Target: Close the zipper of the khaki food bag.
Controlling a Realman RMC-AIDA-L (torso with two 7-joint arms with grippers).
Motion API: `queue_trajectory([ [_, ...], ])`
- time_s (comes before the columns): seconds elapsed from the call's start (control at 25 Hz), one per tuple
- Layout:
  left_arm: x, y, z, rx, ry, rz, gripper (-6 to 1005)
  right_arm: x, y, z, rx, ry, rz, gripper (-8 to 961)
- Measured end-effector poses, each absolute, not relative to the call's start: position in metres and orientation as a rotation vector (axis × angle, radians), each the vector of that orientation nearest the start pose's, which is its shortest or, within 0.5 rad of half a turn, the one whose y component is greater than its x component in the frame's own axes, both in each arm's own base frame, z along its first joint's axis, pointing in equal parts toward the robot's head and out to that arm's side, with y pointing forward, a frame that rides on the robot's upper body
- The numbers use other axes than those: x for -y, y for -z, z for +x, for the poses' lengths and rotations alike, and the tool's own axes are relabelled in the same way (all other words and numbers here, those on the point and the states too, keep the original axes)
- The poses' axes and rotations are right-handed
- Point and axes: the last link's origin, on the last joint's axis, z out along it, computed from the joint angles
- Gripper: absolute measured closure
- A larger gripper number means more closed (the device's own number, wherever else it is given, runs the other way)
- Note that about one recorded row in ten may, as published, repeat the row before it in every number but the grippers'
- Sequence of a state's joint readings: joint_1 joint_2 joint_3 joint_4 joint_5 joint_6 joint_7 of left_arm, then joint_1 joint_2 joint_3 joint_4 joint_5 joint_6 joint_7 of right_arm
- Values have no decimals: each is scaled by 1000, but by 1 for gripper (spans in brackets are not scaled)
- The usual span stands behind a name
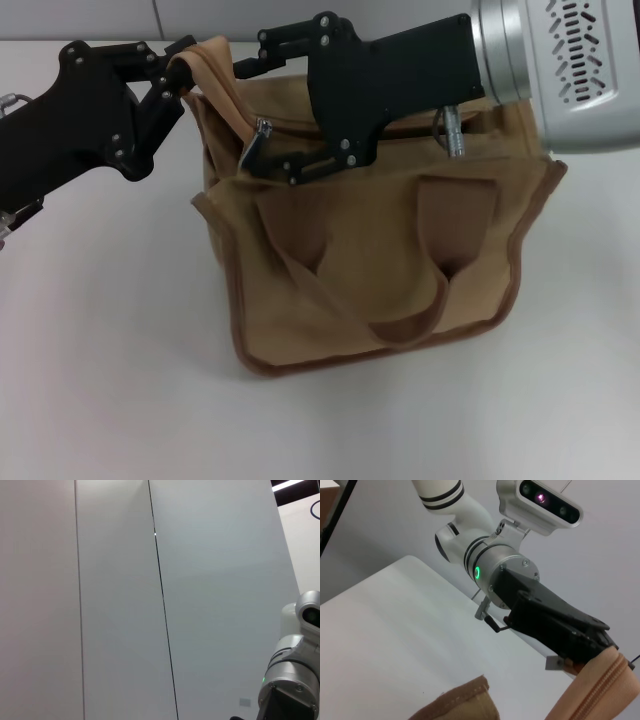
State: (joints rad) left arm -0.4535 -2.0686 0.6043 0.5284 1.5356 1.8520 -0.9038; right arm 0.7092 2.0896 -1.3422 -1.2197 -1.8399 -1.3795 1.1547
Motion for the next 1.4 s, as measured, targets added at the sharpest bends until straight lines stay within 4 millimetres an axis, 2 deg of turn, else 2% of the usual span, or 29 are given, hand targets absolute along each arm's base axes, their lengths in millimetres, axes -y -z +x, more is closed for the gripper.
queue_trajectory([
  [0.64, -301, -48, -243, 50, 1312, -2289, 967, -361, 9, 56, 1062, -388, -2643, 201],
  [1.4, -306, -49, -242, 86, 1320, -2276, 967, -365, 8, 65, 992, -382, -2633, 200],
])
